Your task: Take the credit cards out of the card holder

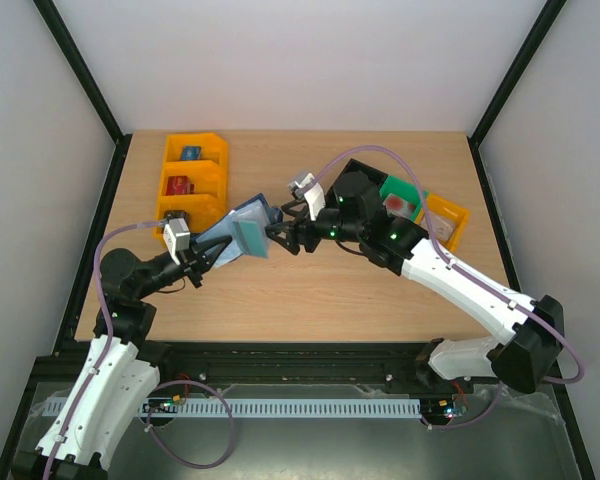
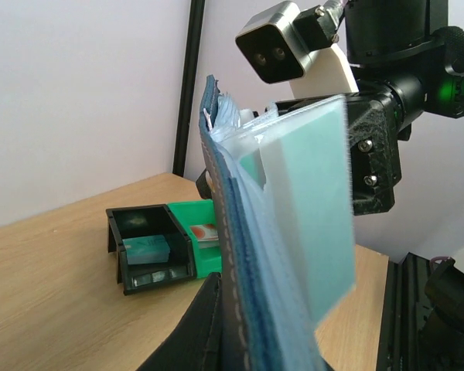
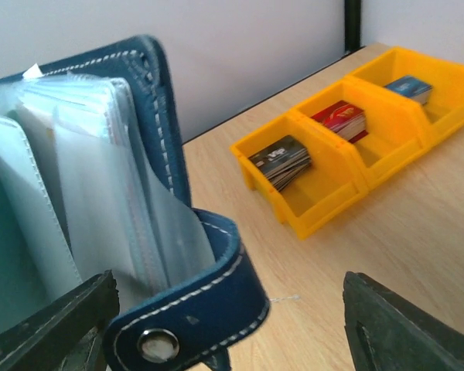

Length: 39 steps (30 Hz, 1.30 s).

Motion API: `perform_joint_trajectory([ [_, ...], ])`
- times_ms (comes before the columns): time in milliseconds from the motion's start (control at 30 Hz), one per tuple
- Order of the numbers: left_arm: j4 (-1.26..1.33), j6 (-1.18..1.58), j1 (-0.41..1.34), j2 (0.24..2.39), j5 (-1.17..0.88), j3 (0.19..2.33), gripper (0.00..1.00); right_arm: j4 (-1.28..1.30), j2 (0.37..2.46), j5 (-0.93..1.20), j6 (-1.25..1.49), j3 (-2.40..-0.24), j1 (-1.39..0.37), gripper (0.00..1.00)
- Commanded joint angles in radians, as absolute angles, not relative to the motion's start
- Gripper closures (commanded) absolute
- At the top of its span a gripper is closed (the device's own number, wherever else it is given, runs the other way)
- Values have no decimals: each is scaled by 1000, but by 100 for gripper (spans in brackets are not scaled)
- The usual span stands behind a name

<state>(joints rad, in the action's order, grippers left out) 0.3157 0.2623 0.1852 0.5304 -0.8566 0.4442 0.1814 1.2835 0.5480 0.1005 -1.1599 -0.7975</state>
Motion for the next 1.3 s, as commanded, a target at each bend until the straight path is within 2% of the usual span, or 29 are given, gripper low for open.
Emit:
perform_joint_trajectory([
  [0,352,264,189,523,-872,468,98,168,1302,661,119,-1197,-796,21],
  [333,352,262,189,522,-871,465,98,147,1305,721,137,-1197,-806,17],
  [567,343,256,189,518,-874,467,98,241,1209,602,30,-1178,-799,16],
  [833,350,262,189,521,-874,468,98,210,1210,646,60,-1172,-785,16],
  [1033,345,259,188,522,-874,470,98,195,1243,635,68,-1183,-785,19],
  [1267,346,259,189,522,-876,471,98,193,1258,567,82,-1180,-780,28],
])
